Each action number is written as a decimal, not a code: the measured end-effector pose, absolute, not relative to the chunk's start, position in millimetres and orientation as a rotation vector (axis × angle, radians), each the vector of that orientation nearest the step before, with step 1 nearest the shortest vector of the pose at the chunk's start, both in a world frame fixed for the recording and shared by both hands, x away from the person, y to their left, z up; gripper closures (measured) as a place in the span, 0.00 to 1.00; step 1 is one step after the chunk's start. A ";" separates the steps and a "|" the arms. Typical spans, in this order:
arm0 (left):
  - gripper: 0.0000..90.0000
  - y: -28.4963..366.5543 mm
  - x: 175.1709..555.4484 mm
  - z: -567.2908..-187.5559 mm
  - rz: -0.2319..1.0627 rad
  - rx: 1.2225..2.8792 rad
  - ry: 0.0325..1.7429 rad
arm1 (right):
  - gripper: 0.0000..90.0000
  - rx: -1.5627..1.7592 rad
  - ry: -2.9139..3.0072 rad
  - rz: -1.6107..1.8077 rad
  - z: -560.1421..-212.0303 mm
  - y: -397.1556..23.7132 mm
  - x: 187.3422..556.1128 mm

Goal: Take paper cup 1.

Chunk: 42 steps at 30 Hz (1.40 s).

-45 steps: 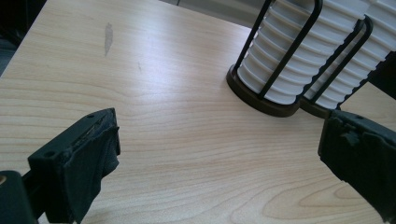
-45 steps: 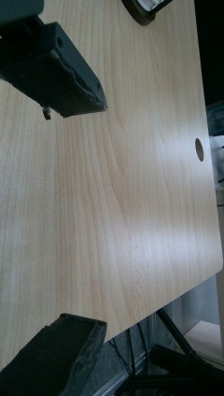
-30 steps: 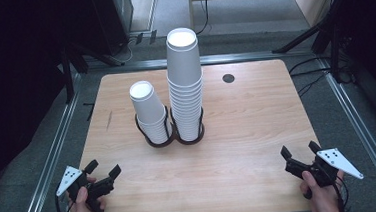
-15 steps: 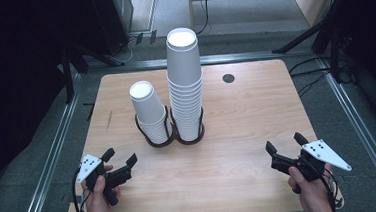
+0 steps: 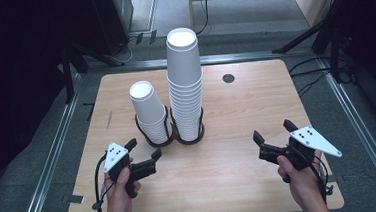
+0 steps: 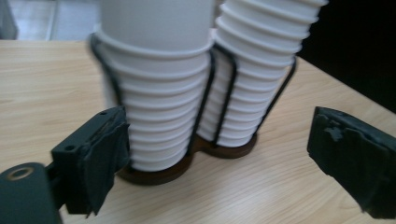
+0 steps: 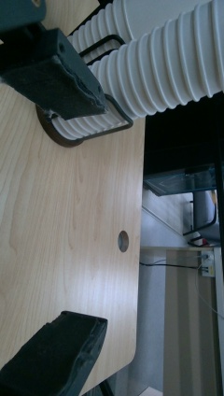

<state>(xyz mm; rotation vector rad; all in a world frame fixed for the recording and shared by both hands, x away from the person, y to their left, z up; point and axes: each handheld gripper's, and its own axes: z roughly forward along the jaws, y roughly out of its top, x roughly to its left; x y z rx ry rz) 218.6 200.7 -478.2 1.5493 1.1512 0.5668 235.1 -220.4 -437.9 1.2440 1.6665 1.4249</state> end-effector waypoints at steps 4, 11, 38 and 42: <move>0.02 183.4 223.8 -472.8 0.565 1.570 1.118 | 0.01 1.233 1.683 1.437 -432.1 -210.7 238.4; 0.02 159.1 235.7 -468.3 0.579 1.597 1.089 | 0.00 1.202 1.703 1.470 -420.4 -193.1 244.1; 0.02 95.7 280.9 -467.5 0.731 1.529 1.091 | 0.00 1.134 1.755 1.622 -359.3 -102.5 284.6; 0.02 92.4 286.1 -466.1 0.771 1.495 1.095 | 0.00 1.137 1.758 1.634 -352.7 -95.6 294.6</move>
